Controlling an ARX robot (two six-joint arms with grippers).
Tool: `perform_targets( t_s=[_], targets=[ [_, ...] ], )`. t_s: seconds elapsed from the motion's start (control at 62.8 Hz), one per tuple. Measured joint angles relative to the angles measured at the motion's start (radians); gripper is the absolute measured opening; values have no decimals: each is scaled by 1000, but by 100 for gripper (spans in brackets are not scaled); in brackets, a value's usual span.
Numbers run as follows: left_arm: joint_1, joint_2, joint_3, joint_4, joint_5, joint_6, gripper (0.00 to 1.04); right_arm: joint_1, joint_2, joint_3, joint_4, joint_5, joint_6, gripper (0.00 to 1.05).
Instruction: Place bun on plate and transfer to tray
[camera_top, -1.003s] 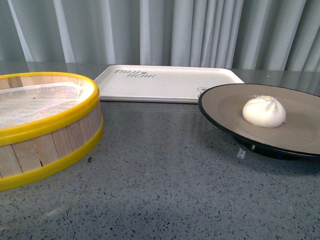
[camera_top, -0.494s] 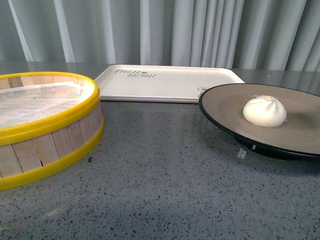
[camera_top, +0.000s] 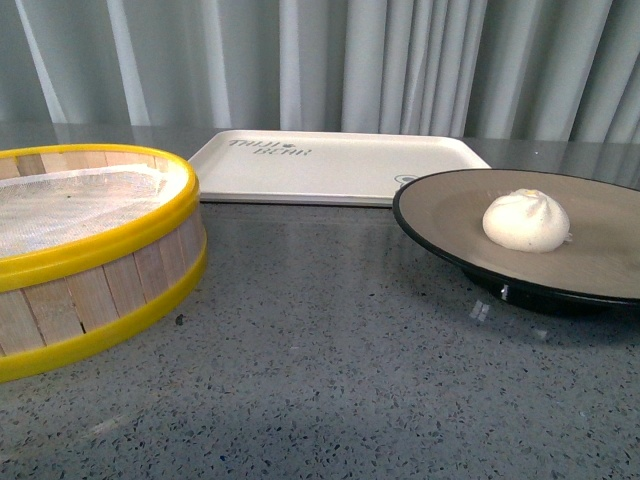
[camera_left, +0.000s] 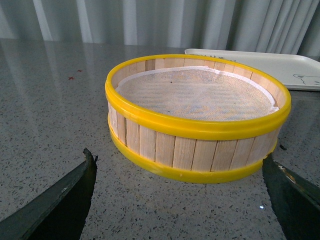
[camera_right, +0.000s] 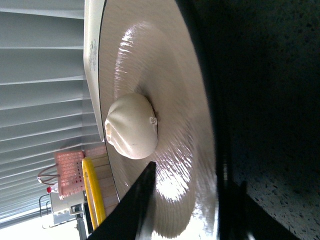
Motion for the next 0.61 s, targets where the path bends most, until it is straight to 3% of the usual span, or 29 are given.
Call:
perform_targets(
  t_s=[0.127, 0.414, 0.605],
  targets=[
    [0, 0, 0, 0, 0, 0, 98, 1, -21, -17, -1, 7, -4, 3],
    [0, 0, 0, 0, 0, 0, 98, 1, -82, -51, 8, 4, 13, 2],
    [0, 0, 0, 0, 0, 0, 98, -9, -203, -61, 177, -13, 128, 2]
  ],
)
